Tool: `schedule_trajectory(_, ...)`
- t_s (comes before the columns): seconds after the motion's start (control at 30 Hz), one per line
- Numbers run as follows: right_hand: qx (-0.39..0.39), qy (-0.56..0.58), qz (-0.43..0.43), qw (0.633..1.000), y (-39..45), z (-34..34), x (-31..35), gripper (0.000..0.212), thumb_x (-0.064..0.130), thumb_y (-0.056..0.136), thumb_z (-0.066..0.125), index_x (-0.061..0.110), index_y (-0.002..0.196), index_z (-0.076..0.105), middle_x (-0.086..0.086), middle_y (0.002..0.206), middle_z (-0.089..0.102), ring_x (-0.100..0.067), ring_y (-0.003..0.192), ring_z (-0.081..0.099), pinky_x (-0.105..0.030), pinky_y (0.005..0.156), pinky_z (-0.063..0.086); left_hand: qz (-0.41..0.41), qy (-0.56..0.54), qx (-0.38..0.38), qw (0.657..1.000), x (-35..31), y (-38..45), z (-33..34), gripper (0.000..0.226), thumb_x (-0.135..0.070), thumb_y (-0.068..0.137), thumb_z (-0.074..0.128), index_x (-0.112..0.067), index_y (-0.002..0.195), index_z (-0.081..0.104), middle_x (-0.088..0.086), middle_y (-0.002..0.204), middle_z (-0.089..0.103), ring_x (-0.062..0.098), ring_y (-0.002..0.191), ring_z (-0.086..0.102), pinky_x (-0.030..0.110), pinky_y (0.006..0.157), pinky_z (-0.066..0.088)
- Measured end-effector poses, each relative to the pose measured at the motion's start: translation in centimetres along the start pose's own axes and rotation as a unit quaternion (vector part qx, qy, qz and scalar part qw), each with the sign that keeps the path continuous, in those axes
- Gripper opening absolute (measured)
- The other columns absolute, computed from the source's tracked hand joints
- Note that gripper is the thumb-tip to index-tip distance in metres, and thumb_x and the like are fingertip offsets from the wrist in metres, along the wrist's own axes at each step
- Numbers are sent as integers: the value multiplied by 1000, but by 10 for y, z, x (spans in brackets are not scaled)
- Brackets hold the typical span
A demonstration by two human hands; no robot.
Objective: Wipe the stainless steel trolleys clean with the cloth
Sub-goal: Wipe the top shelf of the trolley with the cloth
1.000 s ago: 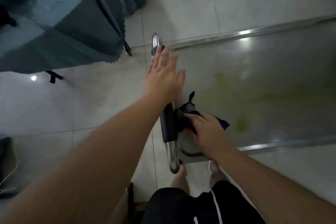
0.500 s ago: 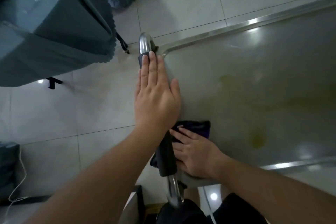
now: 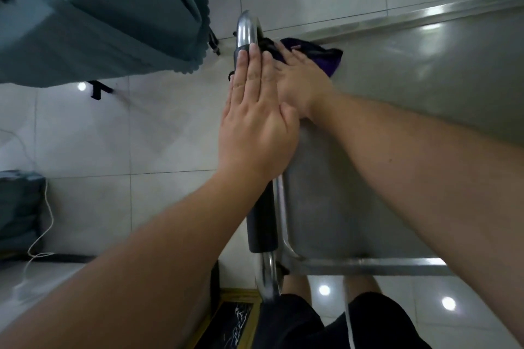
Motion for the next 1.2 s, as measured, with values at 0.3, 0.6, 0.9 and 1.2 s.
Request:
schedule_trajectory(0.3,7,25,-60,998,-212,92,54,63,52,104,44,33,162,31,14,168,30,-22,161,10,-47,129,14,7,17,20,1000,2,-1,-2,73,-34,105,25,-12,169,-2,5,177,-12,13,161,-17,31,129,-11)
schedule_trajectory(0.6,61,-57,-191,978,-272,120,24,63,52,106,42,38,164,23,17,168,24,-20,161,5,-47,128,9,-22,53,18,998,-7,-4,1,73,-47,110,18,-11,167,-11,5,175,-21,15,159,-24,33,128,-14)
schedule_trajectory(0.9,39,-36,-11,999,-73,-4,-75,60,53,106,33,38,164,22,16,171,18,-22,161,8,-45,128,6,-25,58,-16,998,-8,-2,7,69,-43,111,18,-9,168,-1,7,177,-11,16,162,-15,31,128,-13)
schedule_trajectory(1.2,53,-35,20,998,-65,-16,-79,63,54,108,29,35,166,15,15,173,9,-25,161,3,-46,129,3,-32,75,-11,997,-14,-3,2,68,-41,113,21,-9,168,-2,8,177,-10,18,162,-13,32,129,-12)
Point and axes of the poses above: each hand's wrist, its own y-axis towards the middle knuckle, its own z-axis out of the palm, x = y × z, the point moved 1 cm from there along y, towards the middle knuckle
